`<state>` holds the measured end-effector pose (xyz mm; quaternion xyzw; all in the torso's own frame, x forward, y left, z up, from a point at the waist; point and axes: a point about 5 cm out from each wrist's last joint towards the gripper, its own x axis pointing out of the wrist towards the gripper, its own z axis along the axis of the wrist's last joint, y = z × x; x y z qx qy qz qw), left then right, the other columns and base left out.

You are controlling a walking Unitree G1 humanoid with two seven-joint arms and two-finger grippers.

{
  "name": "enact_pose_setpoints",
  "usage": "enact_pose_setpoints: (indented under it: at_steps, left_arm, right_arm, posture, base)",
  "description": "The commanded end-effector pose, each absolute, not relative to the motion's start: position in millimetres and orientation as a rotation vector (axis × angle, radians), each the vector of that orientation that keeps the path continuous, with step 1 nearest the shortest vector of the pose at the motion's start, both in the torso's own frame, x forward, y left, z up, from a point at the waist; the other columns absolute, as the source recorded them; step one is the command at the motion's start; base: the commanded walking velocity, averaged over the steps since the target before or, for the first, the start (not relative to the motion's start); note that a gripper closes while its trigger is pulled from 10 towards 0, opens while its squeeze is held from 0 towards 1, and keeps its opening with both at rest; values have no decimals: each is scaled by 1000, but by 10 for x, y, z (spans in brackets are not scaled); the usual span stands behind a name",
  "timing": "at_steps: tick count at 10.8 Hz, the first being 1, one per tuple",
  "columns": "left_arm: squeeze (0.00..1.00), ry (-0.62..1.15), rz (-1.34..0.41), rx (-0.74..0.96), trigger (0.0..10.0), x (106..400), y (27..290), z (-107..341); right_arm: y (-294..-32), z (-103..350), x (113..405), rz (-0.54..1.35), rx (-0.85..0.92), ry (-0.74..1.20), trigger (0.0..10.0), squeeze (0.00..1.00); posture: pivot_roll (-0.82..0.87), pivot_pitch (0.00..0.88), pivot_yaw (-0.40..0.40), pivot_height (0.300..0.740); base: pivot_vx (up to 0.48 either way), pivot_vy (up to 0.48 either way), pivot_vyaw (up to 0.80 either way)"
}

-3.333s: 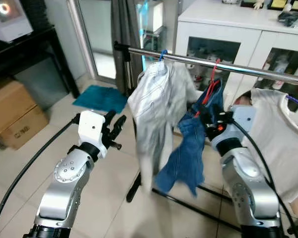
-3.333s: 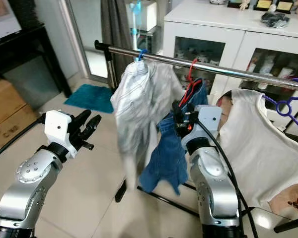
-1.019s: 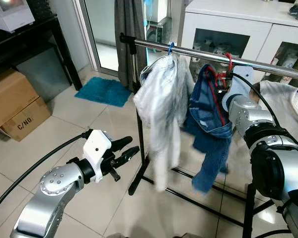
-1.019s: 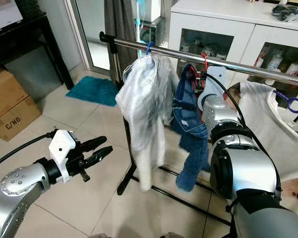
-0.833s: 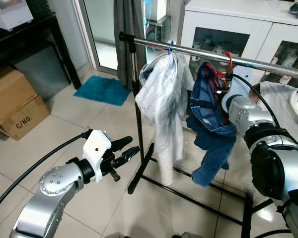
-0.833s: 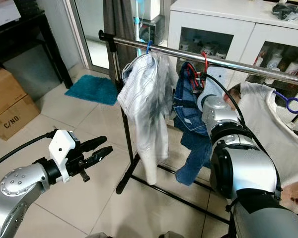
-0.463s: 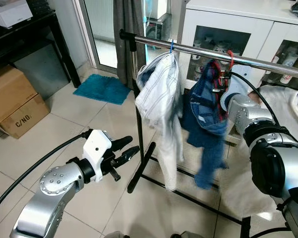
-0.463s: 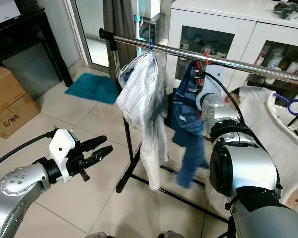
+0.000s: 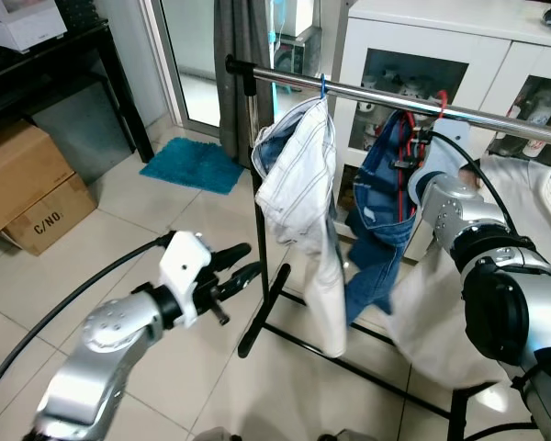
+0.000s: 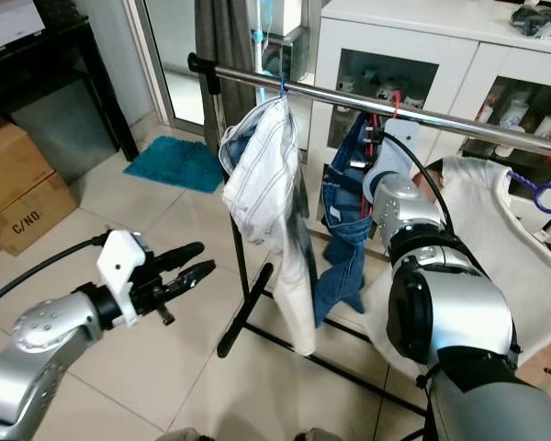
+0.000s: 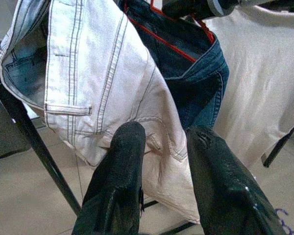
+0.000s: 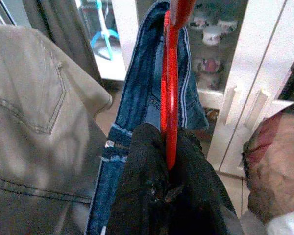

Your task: Hang hanger

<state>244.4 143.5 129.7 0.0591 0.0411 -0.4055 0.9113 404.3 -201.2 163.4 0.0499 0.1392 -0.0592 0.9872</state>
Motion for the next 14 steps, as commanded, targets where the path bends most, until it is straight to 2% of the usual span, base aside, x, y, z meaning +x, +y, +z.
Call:
enact_pose_setpoints:
  at_steps: [1,2,5,8,11,13,14]
  left_arm:
    - [0,65,-825,131,10000,2469,1402,1292]
    - [0,62,-739,128,10000,2541,1414,1261]
    - [0,60,-641,84,10000,2602,1400,1217]
    - [0,69,-572,77,10000,2567,1425,1140]
    - [0,76,-585,94,10000,2573,1438,1116]
    - [0,75,-585,97,10000,2576,1431,1110]
    - [0,75,-575,94,10000,2574,1436,1102]
  right_arm:
    - [-2061,1803,4079,-116,101,181,0,0]
    - [-2071,1880,4089,-112,103,121,0,0]
    - [-2058,1977,4050,-91,82,-46,0,0]
    - [-1893,1750,3577,33,37,-188,0,0]
    - [-1782,1662,3208,30,71,-244,0,0]
    - [-1769,1544,3057,41,15,-172,0,0]
    - [-1759,1354,2863,55,1,-83,0,0]
  posture:
    - [-68,0,49,740]
    - [-83,0,59,740]
    - [-87,0,60,740]
    - [-79,0,57,740]
    - [-88,0,66,740]
    - [-85,0,61,740]
    - [-83,0,49,740]
  base:
    - [0,0,0]
    - [0,0,0]
    - [0,0,0]
    - [0,0,0]
    - [-91,0,0]
    - [-285,0,0]
    - [-300,0,0]
